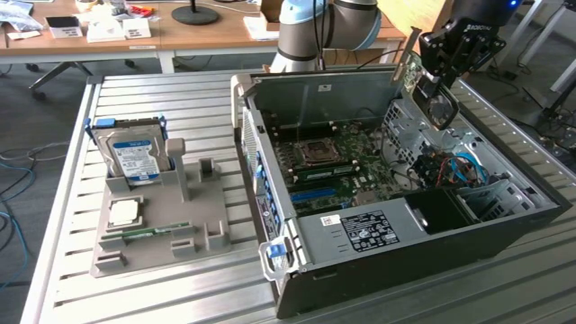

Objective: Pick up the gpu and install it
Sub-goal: 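Insert the gpu into the slot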

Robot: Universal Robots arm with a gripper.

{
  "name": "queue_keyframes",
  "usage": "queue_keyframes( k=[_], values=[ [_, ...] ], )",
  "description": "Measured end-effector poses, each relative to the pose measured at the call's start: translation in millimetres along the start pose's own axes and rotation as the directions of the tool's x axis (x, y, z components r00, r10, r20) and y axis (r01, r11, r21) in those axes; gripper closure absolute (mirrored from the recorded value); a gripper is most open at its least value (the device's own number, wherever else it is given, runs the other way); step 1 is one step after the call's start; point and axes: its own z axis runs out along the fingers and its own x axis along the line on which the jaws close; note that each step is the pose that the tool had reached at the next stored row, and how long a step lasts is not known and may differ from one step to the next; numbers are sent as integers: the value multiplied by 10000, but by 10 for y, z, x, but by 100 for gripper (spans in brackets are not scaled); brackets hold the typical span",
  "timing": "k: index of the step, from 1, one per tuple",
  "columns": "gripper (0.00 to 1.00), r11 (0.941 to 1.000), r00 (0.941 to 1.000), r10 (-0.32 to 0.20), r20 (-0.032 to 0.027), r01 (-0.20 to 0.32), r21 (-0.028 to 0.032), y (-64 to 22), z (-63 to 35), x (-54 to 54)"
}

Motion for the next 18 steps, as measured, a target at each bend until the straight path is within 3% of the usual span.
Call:
queue_keyframes(
  k=[11,18],
  values=[
    [73,9999,9999,-122,-5,122,-2,0,0,0],
    [73,9957,9957,-924,-40,924,-11,0,2,3]
  ],
)
